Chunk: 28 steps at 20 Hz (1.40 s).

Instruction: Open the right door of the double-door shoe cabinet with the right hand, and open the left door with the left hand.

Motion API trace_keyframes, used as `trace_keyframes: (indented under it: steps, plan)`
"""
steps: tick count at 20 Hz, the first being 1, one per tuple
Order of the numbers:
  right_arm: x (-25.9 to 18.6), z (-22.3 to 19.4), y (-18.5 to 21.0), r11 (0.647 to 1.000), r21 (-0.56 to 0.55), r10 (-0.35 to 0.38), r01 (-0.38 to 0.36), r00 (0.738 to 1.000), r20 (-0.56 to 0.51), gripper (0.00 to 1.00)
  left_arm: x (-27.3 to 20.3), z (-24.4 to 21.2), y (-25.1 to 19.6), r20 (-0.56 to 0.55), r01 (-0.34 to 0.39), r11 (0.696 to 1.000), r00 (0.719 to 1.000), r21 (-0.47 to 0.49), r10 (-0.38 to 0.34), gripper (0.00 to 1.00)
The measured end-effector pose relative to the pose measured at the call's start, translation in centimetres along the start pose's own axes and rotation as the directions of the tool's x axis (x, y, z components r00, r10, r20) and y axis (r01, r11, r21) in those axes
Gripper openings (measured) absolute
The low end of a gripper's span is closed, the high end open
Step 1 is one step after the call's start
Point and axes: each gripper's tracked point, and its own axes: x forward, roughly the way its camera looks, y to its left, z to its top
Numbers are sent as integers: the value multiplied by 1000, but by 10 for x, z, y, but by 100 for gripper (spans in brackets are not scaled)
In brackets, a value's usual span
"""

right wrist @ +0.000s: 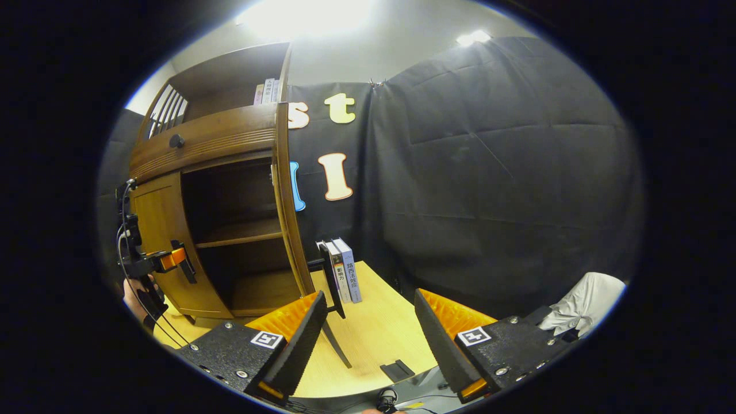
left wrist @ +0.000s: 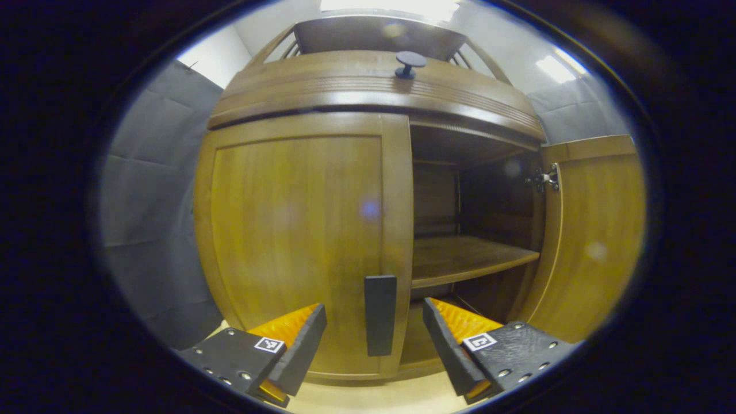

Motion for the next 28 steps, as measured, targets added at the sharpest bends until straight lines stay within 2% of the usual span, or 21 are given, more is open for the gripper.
trace_keyframes:
  steps: [3,5,6,7,9,11,12,14,15,16,17,18,19,20,21,22,23,25,27,28]
  plan:
    - [1,-8,3,1000,-5,-19,19,1000,-21,94,18,-12,-4,-15,12,1000,1000,0,-12,83]
    - [1,-13,12,1000,13,-8,9,999,-40,92,24,-13,-6,-18,22,1000,1000,8,-22,74]
    - [2,-16,16,1000,20,2,-1,999,-48,94,36,-14,-3,-16,1,1000,1000,14,-1,62]
    - [2,-19,21,1000,22,11,-10,998,-55,92,31,-11,-1,-10,-1,1000,1000,11,1,50]
    - [5,-23,31,999,7,38,-38,997,-68,94,28,-11,-1,0,13,1000,1000,10,-13,24]
    - [8,-27,40,998,-14,64,-65,995,-78,95,25,-11,0,14,24,1000,1000,-19,-24,22]
    - [10,-27,45,997,-16,79,-81,994,-80,92,27,-12,0,17,24,999,1000,-28,-24,19]
    - [12,-28,56,994,-21,108,-111,991,-84,94,23,-14,4,21,20,1000,1000,-16,-20,13]
    - [11,-27,61,992,-31,120,-123,989,-84,94,22,-13,3,22,18,1000,1000,-20,-18,27]
    - [12,-28,66,990,-42,133,-137,988,-82,92,21,-14,2,19,19,999,1000,-30,-18,22]
    - [13,-28,70,987,-50,146,-150,986,-82,95,20,-19,3,10,23,999,1000,-38,-23,18]
    - [15,-28,75,985,-55,159,-164,984,-83,92,17,-20,3,15,28,999,999,-39,-28,14]
    - [15,-29,79,982,-58,172,-177,981,-87,94,13,-19,4,19,31,999,999,-33,-30,20]
    - [15,-32,81,980,-61,182,-188,979,-93,92,8,-18,4,22,33,999,999,-29,-32,27]
    - [14,-33,84,979,-62,189,-196,977,-96,94,0,-17,5,21,35,999,999,-28,-35,27]
    - [12,-35,86,977,-61,196,-202,976,-98,92,-3,-15,5,20,38,999,999,-30,-37,27]
    - [10,-36,88,976,-59,202,-208,974,-99,94,-7,-13,6,16,40,999,999,-31,-40,27]
    - [8,-39,90,975,-52,210,-216,973,-98,92,-11,-7,8,11,50,998,999,-25,-50,27]
    - [6,-42,94,973,-43,220,-226,970,-103,94,-16,1,11,11,58,998,998,-30,-57,18]
    - [5,-43,96,972,-40,226,-231,969,-103,92,-18,6,11,11,60,998,998,-32,-60,14]
